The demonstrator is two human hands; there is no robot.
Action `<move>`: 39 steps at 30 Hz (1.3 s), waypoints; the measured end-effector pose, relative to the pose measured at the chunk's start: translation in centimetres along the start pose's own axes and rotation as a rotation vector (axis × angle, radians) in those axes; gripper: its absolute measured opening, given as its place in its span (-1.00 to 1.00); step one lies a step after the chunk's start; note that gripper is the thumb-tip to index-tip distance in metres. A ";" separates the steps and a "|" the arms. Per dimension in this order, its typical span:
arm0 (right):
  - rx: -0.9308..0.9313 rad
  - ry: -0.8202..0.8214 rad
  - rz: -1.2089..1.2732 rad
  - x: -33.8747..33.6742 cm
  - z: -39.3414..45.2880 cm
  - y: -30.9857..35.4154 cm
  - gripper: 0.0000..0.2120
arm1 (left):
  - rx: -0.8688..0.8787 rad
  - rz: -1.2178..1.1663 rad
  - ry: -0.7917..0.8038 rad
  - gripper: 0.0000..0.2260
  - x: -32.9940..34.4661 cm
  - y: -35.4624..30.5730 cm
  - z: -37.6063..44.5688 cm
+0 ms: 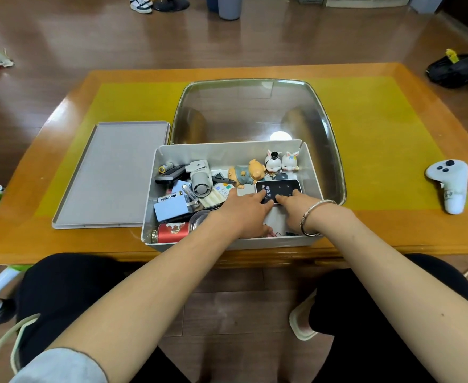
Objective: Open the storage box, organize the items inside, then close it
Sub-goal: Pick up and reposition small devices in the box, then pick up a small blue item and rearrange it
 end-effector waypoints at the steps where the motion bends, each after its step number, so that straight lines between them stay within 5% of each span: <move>1: -0.007 -0.009 0.001 0.0 0.0 0.0 -0.35 | 0.002 0.000 -0.006 -0.37 0.0 0.0 0.0; 7: -0.055 -0.137 -0.061 -1.5 -0.9 -0.3 -0.51 | 0.015 -0.048 -0.070 -0.43 -0.4 0.3 -0.4; 18: -0.088 0.029 -0.383 -1.2 -0.5 1.5 -0.69 | -0.085 -0.367 -0.561 -0.70 -1.8 5.8 -6.8; 24: -0.150 -0.011 -0.251 -0.6 0.4 1.9 -0.77 | -0.287 -0.461 -0.788 -0.74 -0.5 9.5 -10.9; 31: -0.173 -0.076 -0.139 -0.6 1.3 2.3 -0.82 | -0.571 -0.603 -0.800 -0.54 2.5 12.7 -12.9; 39: -0.206 -0.125 0.072 -0.7 1.5 1.5 -0.79 | -0.532 -0.779 -0.765 -0.51 3.9 13.0 -12.0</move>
Point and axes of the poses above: each hand's wrist, its own z-axis towards the middle knuckle, its own x-axis out of the palm, y = z × x, the point moved 6 cm from there along z, towards the middle knuckle, and after that the axes turned 9 degrees about y, right-handed, at the moved point
